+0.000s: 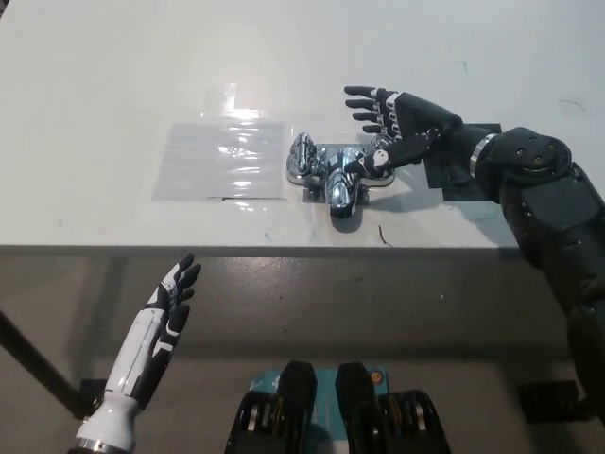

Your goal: The faucet is at the center of the desk and the robot turn off the faucet by turning the right faucet handle using the right hand

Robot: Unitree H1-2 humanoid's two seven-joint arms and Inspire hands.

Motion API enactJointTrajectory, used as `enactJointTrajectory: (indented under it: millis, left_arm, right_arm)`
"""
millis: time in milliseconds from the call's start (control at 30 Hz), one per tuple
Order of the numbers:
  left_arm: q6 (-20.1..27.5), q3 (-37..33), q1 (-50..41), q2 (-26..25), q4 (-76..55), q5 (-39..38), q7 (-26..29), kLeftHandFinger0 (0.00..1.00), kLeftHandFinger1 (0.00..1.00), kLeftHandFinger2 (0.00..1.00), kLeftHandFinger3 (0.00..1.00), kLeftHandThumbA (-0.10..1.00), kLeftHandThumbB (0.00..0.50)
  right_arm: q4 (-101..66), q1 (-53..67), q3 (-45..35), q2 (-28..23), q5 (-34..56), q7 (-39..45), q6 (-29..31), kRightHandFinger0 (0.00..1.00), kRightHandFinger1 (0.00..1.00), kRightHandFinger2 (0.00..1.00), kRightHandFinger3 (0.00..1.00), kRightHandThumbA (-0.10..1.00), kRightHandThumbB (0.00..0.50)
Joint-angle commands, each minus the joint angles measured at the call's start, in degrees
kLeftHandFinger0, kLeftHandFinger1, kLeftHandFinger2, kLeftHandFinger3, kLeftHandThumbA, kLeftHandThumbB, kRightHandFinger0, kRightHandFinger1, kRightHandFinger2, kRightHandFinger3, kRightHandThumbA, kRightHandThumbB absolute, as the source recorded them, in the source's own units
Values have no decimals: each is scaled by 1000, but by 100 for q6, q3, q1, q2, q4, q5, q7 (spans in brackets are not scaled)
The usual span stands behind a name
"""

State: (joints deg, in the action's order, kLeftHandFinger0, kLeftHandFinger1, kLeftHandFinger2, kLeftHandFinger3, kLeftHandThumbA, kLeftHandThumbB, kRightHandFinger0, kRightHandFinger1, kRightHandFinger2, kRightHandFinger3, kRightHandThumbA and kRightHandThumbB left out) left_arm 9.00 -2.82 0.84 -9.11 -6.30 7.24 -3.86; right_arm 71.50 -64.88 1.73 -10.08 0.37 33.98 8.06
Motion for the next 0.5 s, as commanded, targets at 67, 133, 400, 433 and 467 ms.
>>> enactJointTrajectory:
  millis: [67,133,400,433,467]
  left_arm:
    - [210,29,79,-67,-62,29,2,1000,1000,1000,1000,1000,226]
    - [149,34,93,-60,-90,1,-11,1000,1000,1000,1000,1000,225]
    - [132,43,95,-54,-106,28,9,1000,1000,1000,1000,1000,228]
    - [142,45,101,-59,-105,38,13,1000,1000,1000,1000,1000,217]
    - [130,48,103,-63,-115,33,8,1000,1000,1000,1000,1000,219]
  right_arm:
    - [-296,118,-391,147,457,-20,221,1000,1000,1000,1000,1000,418]
    - [-364,193,-561,216,577,-149,372,1000,1000,1000,1000,1000,391]
    - [-1164,536,-1270,731,1018,-841,668,1000,1000,1000,1000,1000,372]
    - [-1295,578,-1312,796,1028,-919,668,1000,1000,1000,1000,1000,369]
    - [-1411,616,-1343,847,1038,-967,638,1000,1000,1000,1000,1000,367]
